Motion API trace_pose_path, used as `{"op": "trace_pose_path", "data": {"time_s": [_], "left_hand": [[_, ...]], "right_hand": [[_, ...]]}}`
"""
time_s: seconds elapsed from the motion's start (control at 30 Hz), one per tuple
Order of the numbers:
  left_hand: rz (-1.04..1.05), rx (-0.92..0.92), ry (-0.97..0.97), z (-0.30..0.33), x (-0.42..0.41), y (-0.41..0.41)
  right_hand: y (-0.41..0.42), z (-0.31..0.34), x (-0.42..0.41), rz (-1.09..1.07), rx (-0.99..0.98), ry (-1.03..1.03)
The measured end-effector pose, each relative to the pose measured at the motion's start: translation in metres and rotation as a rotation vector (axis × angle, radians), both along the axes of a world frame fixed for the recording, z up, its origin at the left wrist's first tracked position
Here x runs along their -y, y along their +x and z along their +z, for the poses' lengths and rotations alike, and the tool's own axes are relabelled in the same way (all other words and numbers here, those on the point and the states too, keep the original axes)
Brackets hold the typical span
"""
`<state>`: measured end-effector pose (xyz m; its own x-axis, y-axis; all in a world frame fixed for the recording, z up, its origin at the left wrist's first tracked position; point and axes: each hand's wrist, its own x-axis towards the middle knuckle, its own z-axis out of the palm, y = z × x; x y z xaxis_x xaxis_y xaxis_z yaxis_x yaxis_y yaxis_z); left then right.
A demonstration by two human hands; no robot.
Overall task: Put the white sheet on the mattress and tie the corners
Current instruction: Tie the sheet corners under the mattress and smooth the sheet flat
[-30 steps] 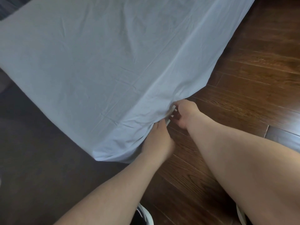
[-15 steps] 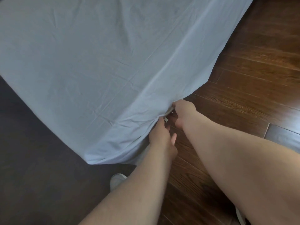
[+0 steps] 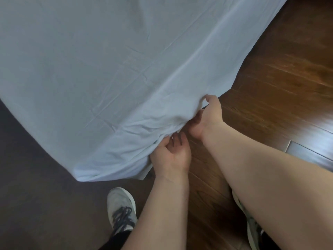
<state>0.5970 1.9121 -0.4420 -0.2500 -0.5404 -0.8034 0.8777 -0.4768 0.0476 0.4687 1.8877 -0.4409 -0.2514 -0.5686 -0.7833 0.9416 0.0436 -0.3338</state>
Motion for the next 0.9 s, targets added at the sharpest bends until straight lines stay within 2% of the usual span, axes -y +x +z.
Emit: {"op": "trace_pose_path", "data": {"time_s": [0.2, 0.37, 0.5, 0.6, 0.63, 0.67, 0.77, 0.83, 0.87, 0.9], "left_hand": [[-0.016, -0.042, -0.088, -0.012, 0.003, 0.008], [-0.13, -0.044, -0.162, -0.005, 0.001, 0.014], [-0.241, 0.09, -0.127, -0.001, -0.004, 0.017], [-0.377, 0.24, -0.059, 0.001, -0.006, 0.018], [-0.411, 0.279, -0.044, 0.004, -0.008, 0.018], [-0.436, 0.304, -0.025, 0.005, -0.009, 0.018], [-0.564, 0.398, -0.009, 0.009, -0.012, 0.02], [-0.712, 0.431, -0.011, 0.014, -0.017, 0.02], [-0.793, 0.453, -0.026, 0.02, -0.02, 0.021], [-0.884, 0.51, -0.056, 0.034, -0.025, 0.023]], "right_hand": [[-0.006, 0.008, 0.009, 0.073, -0.02, -0.088], [-0.005, 0.011, 0.019, 0.151, -0.092, 0.034], [-0.006, 0.009, 0.012, 0.143, -0.225, 0.19], [-0.002, 0.005, 0.012, 0.15, -0.294, 0.147], [0.001, 0.01, 0.011, 0.21, -0.354, 0.181], [0.004, 0.014, 0.011, 0.33, -0.502, 0.303], [0.025, 0.027, -0.002, 0.837, -1.066, 0.508], [0.024, 0.023, 0.003, 0.872, -0.914, 0.45], [0.026, 0.024, 0.001, 0.803, -0.825, 0.431], [0.028, 0.028, -0.002, 0.881, -0.891, 0.435]]}}
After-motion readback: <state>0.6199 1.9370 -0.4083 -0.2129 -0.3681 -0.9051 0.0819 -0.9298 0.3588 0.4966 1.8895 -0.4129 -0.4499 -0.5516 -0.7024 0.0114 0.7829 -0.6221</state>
